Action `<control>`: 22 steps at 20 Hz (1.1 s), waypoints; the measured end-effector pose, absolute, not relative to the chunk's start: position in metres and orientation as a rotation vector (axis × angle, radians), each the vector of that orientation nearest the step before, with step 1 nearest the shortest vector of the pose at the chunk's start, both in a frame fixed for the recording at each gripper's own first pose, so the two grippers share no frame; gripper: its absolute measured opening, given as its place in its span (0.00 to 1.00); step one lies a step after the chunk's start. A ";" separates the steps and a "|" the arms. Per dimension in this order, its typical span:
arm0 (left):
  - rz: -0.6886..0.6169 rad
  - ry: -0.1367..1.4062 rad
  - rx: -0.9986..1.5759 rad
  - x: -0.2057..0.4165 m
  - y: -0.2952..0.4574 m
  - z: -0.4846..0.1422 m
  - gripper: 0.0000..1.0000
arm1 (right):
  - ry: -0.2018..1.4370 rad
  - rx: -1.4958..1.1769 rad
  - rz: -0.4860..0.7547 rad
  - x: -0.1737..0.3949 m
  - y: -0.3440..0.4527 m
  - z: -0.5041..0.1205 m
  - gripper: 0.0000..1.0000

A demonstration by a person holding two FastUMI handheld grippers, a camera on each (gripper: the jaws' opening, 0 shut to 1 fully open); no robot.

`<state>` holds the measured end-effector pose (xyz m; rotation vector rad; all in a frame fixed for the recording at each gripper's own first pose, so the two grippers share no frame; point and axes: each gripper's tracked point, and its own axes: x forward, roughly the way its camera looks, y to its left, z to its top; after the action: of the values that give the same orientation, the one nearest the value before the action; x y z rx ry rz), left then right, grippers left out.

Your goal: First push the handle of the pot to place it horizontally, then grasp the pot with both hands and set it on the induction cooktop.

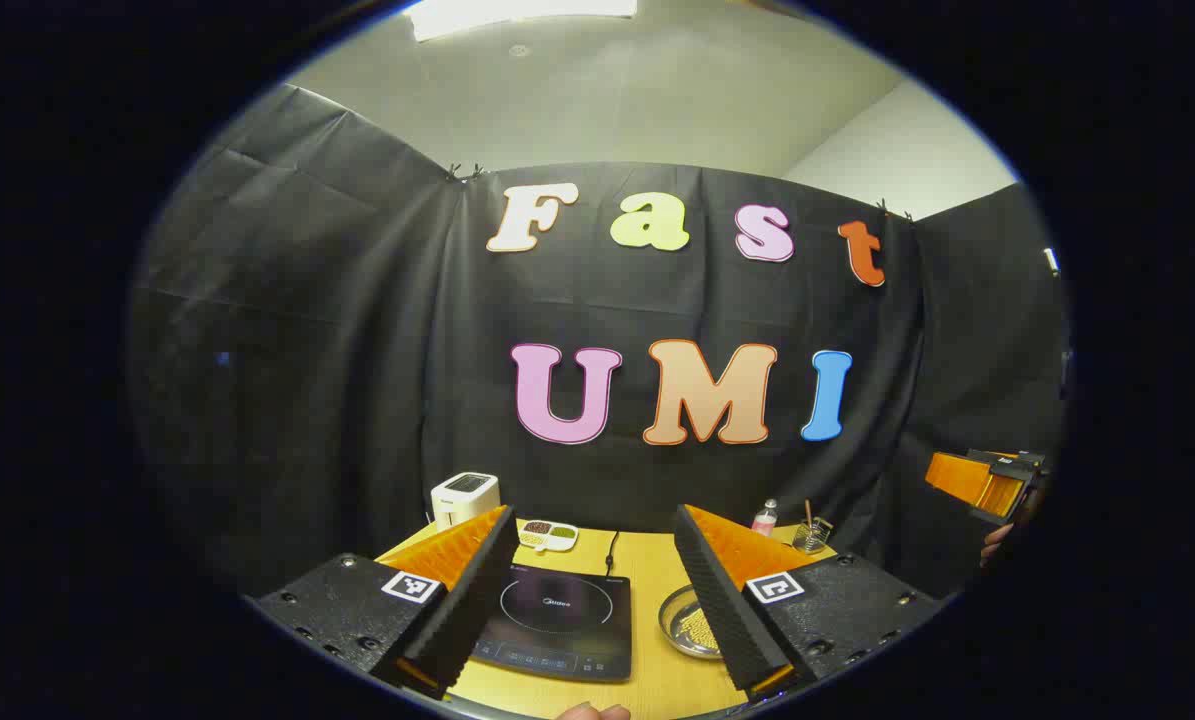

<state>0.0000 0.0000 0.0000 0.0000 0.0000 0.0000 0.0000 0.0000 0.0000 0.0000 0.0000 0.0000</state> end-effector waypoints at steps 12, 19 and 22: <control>0.008 0.008 0.015 -0.007 0.008 -0.004 0.95 | 0.016 -0.021 0.017 -0.001 0.013 -0.008 0.92; 0.008 0.027 -0.013 -0.002 0.017 -0.012 0.92 | 0.061 -0.029 0.019 0.003 0.022 -0.021 0.92; 0.002 0.033 -0.024 0.003 0.025 -0.017 0.92 | 0.101 -0.034 0.018 0.008 0.031 -0.033 0.96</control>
<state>0.0027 0.0249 -0.0173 -0.0236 0.0335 0.0024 0.0076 0.0310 -0.0330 -0.0337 0.1014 0.0183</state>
